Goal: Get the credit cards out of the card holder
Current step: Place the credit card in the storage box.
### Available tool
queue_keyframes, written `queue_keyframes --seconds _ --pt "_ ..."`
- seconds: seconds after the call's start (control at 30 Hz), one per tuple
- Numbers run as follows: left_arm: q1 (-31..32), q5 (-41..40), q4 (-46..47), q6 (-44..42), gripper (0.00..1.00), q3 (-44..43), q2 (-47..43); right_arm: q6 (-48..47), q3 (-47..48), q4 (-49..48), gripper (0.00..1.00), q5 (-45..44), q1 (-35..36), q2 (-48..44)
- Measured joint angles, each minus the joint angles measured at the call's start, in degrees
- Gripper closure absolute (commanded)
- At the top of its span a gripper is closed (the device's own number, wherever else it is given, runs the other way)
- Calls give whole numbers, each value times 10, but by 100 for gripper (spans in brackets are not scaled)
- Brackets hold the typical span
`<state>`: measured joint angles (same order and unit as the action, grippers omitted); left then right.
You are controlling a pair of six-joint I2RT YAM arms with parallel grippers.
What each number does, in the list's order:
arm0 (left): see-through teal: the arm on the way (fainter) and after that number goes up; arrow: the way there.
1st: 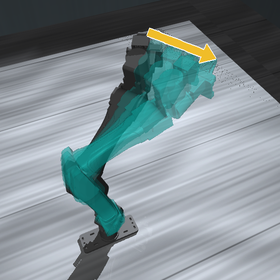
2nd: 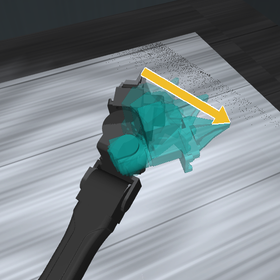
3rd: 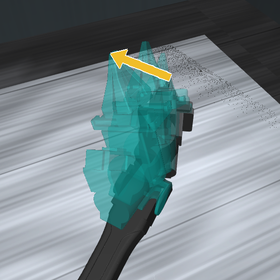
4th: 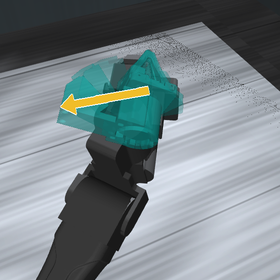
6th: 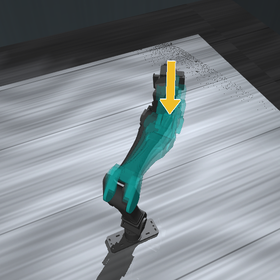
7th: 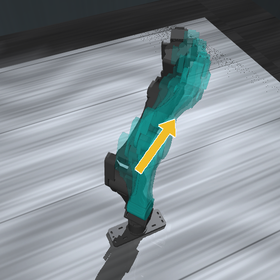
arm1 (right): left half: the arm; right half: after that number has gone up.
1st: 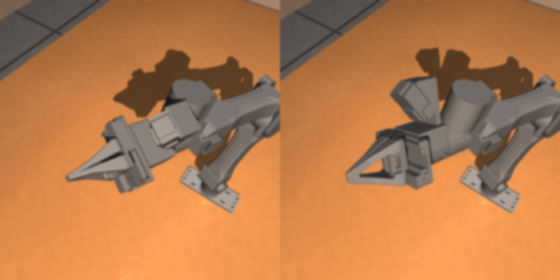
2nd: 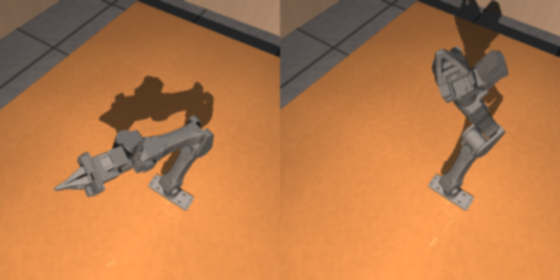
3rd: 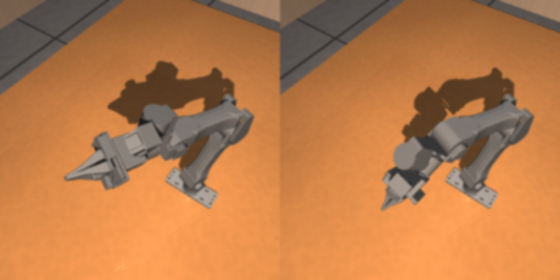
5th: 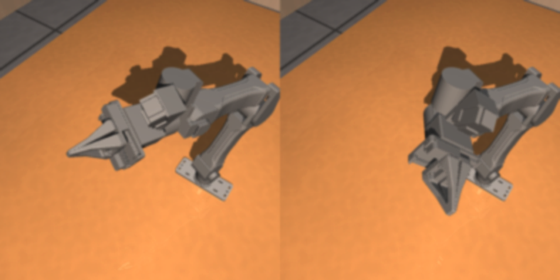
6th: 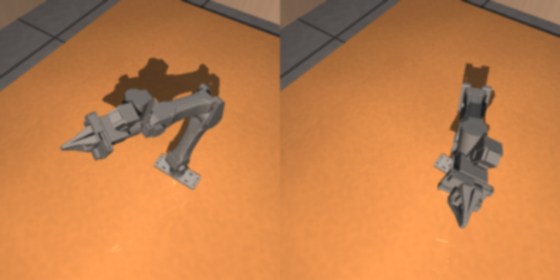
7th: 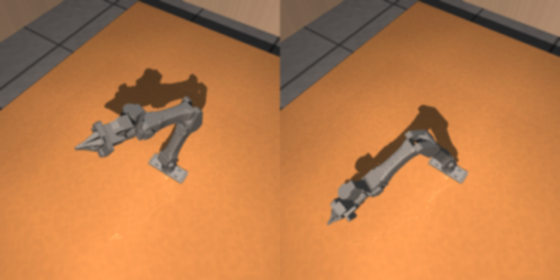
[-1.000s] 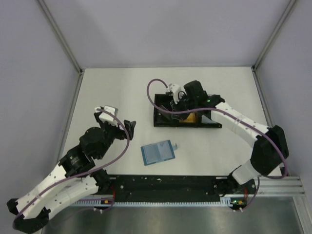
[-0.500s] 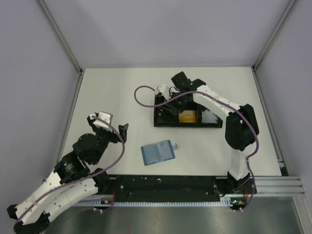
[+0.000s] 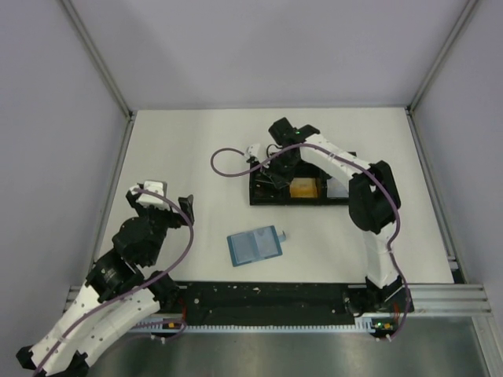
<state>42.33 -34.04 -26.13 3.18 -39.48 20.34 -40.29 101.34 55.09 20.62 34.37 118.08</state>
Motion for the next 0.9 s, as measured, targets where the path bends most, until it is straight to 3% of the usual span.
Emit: queue_keyframes --seconds 0.17,0.4,0.6,0.7,0.9 --pt "-36 40 3 4 1 5 1 -11 28 16 75 -23 5 26" --pt "-72 107 10 13 2 8 9 0 70 15 62 -83 6 33" --pt "-86 148 23 50 0 11 27 68 83 -23 52 -141 6 15" --pt "-86 185 29 78 0 11 43 122 44 -59 46 -147 6 -31" --pt "-86 272 42 149 0 18 89 255 -132 -154 39 -118 6 -219"
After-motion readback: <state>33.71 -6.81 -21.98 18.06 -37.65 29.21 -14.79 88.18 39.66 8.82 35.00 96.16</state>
